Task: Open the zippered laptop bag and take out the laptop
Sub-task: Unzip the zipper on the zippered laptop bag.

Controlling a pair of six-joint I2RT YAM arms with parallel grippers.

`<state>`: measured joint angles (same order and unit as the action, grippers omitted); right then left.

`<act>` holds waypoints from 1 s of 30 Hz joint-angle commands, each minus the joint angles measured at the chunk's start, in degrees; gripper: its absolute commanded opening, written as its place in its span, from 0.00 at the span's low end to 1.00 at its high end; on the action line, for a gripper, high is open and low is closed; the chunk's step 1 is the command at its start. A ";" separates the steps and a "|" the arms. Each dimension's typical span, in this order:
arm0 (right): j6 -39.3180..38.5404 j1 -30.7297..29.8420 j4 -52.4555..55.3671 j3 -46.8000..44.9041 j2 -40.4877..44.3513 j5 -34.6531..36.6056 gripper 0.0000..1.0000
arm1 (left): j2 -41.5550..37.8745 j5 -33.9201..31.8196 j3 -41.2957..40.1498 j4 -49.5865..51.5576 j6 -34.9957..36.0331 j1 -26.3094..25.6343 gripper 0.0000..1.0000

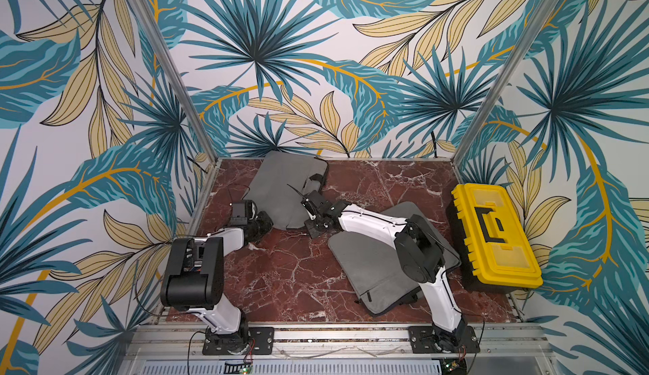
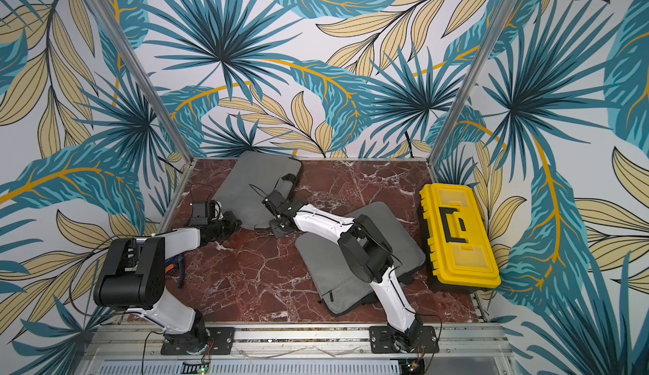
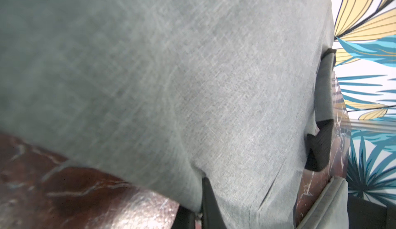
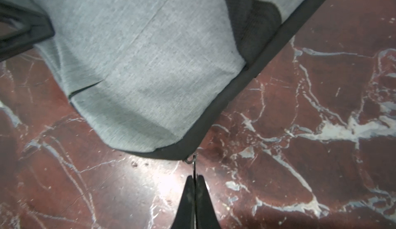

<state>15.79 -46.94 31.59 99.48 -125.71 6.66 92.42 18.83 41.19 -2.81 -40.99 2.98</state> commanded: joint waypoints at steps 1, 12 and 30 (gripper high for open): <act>-0.26 2.64 5.41 -3.45 0.11 5.08 0.00 | -3.35 -5.48 -1.76 -1.55 4.81 2.99 0.00; 3.53 2.38 3.39 -12.63 7.41 3.20 0.00 | -5.06 6.74 -1.95 -1.46 13.99 0.96 0.00; 3.38 1.23 3.20 -5.95 2.82 -0.61 0.00 | 7.73 5.67 12.75 5.69 10.14 4.25 0.21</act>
<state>19.07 -46.52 30.33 91.70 -120.09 4.36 99.37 30.22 50.00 6.61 -29.98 4.43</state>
